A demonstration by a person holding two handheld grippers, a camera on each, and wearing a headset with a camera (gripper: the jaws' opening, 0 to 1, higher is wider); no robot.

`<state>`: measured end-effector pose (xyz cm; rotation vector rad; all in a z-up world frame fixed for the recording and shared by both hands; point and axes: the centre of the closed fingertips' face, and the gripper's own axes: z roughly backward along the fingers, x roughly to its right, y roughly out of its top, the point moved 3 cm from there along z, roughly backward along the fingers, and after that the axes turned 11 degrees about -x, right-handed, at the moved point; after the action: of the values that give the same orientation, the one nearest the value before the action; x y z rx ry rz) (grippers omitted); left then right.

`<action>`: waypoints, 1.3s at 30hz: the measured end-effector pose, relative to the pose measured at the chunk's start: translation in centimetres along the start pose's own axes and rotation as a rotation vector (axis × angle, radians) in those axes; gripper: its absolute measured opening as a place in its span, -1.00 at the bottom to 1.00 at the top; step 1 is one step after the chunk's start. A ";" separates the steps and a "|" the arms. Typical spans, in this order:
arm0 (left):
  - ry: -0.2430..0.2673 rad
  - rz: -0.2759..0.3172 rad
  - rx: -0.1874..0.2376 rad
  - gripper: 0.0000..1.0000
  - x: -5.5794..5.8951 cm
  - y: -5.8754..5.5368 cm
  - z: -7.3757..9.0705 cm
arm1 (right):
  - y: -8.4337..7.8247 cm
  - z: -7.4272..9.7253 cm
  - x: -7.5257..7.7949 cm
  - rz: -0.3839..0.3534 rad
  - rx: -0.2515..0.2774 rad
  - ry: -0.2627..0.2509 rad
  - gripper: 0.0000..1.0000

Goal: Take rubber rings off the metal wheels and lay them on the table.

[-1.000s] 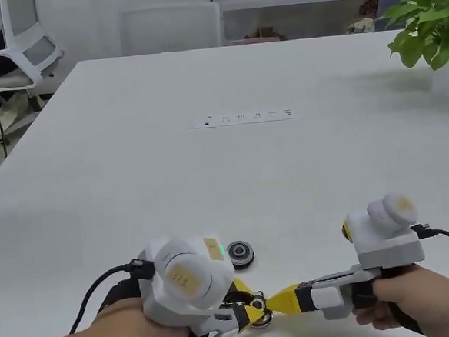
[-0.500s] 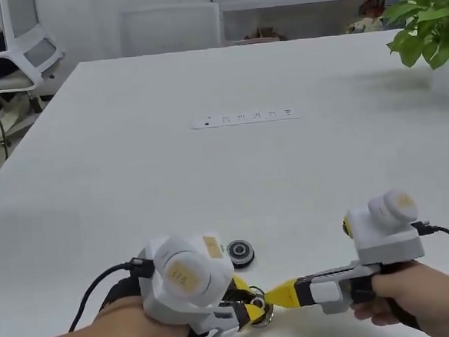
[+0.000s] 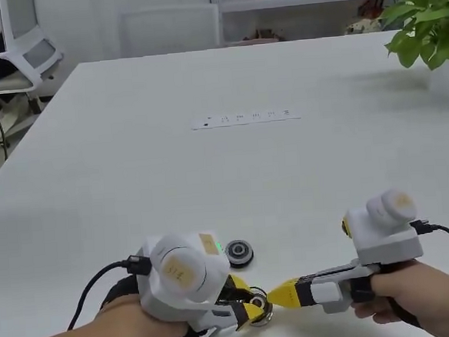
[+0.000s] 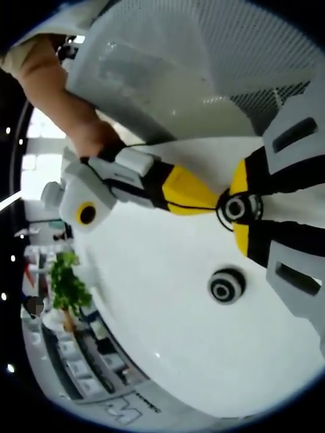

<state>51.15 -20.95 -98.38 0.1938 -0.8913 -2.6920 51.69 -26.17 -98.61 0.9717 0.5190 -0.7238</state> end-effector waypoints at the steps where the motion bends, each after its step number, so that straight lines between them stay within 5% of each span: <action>1: -0.001 -0.001 -0.001 -0.72 0.0 0.0 0.0 | 0.0 0.0 0.0 0.001 -0.001 0.000 -1.00; 14: -0.022 0.001 0.009 -0.57 0.2 0.4 0.7 | 0.0 0.1 0.0 0.001 0.001 0.001 -1.00; 39: -0.049 0.096 0.070 -0.15 0.2 0.6 3.9 | 0.2 0.4 -0.1 0.002 0.015 0.002 -1.00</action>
<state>50.25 -19.32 -94.88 0.0980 -0.9836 -2.5894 51.83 -26.39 -98.19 0.9869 0.5148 -0.7261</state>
